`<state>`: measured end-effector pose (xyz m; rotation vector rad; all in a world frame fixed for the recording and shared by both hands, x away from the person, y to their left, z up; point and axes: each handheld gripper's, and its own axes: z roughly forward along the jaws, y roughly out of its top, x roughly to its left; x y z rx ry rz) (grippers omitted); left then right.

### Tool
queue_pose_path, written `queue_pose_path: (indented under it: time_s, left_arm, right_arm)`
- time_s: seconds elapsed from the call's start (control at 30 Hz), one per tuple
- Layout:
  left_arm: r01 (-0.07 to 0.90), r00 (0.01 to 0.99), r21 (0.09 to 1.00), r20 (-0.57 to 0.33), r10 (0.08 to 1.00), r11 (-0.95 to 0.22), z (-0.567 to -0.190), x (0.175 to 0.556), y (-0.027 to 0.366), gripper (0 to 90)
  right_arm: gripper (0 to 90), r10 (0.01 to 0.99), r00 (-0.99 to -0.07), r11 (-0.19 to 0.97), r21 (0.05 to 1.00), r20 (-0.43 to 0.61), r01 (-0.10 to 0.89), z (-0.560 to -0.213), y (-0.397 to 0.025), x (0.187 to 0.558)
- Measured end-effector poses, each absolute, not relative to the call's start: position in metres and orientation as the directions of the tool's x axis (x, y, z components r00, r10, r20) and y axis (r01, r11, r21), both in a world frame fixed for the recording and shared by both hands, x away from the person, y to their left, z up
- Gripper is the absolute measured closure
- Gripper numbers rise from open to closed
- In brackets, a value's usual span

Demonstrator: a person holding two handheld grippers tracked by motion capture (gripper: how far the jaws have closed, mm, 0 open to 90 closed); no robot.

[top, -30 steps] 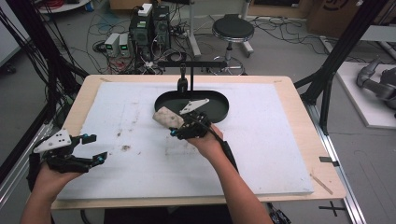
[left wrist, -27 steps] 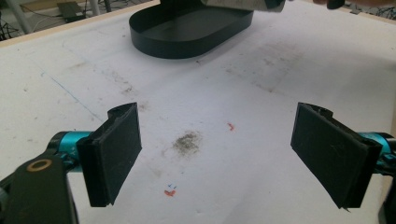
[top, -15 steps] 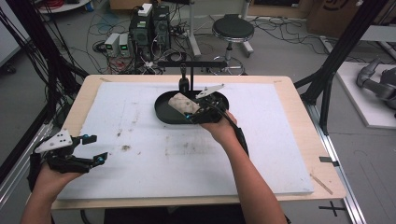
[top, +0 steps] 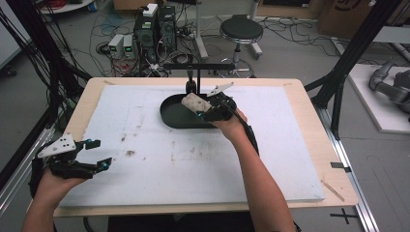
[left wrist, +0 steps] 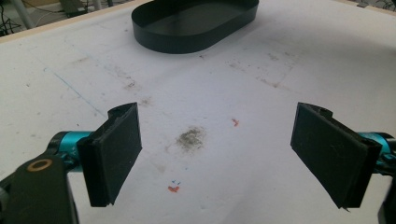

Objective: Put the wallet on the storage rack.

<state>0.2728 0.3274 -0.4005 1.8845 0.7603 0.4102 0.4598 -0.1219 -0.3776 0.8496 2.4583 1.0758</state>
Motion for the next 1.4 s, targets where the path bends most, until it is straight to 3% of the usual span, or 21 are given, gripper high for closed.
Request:
queue_pose_path:
  time_s: [1.03,1.07,1.4]
  left_arm:
    - [0.335,0.741,0.881,-0.027,0.671,-0.335,-0.407,0.276,0.318,16.3]
    - [0.336,0.738,0.879,-0.022,0.675,-0.338,-0.407,0.277,0.317,16.3]
    - [0.344,0.74,0.873,-0.025,0.672,-0.346,-0.409,0.278,0.315,16.3]
  right_arm:
    - [35.0,0.699,-0.712,0.589,0.622,-0.073,0.515,-0.429,-0.129,0.5]
    - [34.5,0.692,-0.717,0.612,0.592,-0.08,0.524,-0.431,-0.129,0.502]
    - [27.5,0.715,-0.697,0.578,0.61,-0.059,0.542,-0.427,-0.132,0.501]
